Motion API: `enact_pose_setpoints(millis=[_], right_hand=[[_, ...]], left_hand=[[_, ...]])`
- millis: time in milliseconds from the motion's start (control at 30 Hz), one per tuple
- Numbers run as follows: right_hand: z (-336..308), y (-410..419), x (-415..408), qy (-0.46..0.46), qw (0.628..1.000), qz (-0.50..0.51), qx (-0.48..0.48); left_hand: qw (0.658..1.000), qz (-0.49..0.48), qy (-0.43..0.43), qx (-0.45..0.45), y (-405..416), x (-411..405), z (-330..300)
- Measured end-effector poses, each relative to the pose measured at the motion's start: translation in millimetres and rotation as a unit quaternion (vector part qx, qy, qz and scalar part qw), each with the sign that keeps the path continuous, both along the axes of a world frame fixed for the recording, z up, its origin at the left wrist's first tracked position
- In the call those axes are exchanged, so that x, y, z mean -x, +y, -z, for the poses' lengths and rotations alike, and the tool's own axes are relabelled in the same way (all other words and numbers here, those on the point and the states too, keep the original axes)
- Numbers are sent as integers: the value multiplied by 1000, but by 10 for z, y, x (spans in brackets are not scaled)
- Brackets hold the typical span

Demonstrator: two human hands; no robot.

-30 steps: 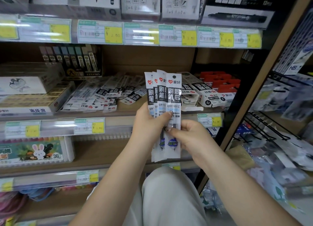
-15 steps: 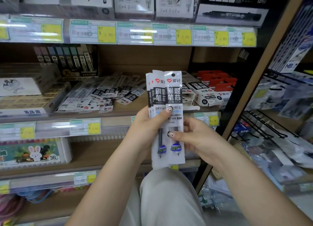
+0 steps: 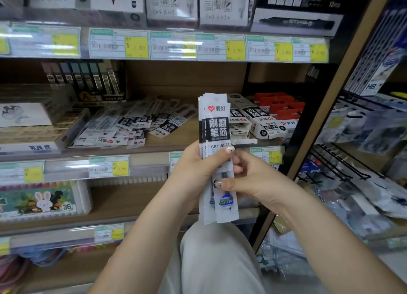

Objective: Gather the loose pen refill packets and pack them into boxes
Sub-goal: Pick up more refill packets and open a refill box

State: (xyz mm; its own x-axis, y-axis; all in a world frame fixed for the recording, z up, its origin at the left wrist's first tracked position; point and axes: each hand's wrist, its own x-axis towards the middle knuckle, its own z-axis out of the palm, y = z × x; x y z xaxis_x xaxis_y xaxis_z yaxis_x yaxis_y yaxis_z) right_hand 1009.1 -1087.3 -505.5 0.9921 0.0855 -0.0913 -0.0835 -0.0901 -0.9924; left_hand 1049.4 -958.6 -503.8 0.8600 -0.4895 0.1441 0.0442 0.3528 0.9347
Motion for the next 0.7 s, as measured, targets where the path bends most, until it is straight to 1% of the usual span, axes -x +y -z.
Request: enact_pose_setpoints(millis=[67, 100, 133, 167, 200, 233, 267, 333, 400, 433, 500, 567, 600, 633, 667, 700], right_hand=[[-21, -15, 0, -14, 997, 10, 73], [-39, -26, 6, -24, 996, 11, 80], [-56, -46, 9, -31, 998, 3, 52], [-73, -69, 10, -34, 999, -13, -16], [-97, -90, 15, -31, 994, -35, -101], [-131, -98, 31, -27, 985, -53, -161], [-159, -102, 44, -22, 982, -57, -178], [-218, -71, 76, -24, 992, -32, -119], [-251, -43, 105, -34, 997, 8, -62], [-267, -40, 122, -43, 997, 29, -55], [-300, -64, 138, -75, 994, 60, -60], [-353, -123, 118, -117, 986, 89, -78], [-381, -161, 111, -139, 980, 111, -87], [-417, -196, 108, -162, 973, 135, -93], [-447, -231, 105, -184, 965, 162, -94], [-480, -259, 108, -203, 956, 189, -92]], left_hand=[[1000, -11, -9, -13, -19, -6, 10], [1000, -9, -8, -19, -25, -2, 5], [1000, 4, -8, -23, -30, 0, 2], [999, 31, -8, -37, -35, 10, -4], [996, 74, -10, -58, -40, 24, -13], [988, 124, -12, -89, -46, 43, -26], [979, 166, -18, -120, -56, 61, -32], [965, 207, -21, -159, -92, 67, -32], [964, 213, -34, -157, -120, 55, -42], [964, 212, -54, -152, -126, 37, -56], [956, 209, -103, -177, -99, -39, -110], [945, 186, -149, -226, -56, -85, -220], [943, 158, -168, -242, -42, -114, -281], [944, 108, -181, -253, -46, -149, -330], [945, 38, -191, -264, -73, -183, -365], [933, -49, -208, -290, -119, -240, -375]])
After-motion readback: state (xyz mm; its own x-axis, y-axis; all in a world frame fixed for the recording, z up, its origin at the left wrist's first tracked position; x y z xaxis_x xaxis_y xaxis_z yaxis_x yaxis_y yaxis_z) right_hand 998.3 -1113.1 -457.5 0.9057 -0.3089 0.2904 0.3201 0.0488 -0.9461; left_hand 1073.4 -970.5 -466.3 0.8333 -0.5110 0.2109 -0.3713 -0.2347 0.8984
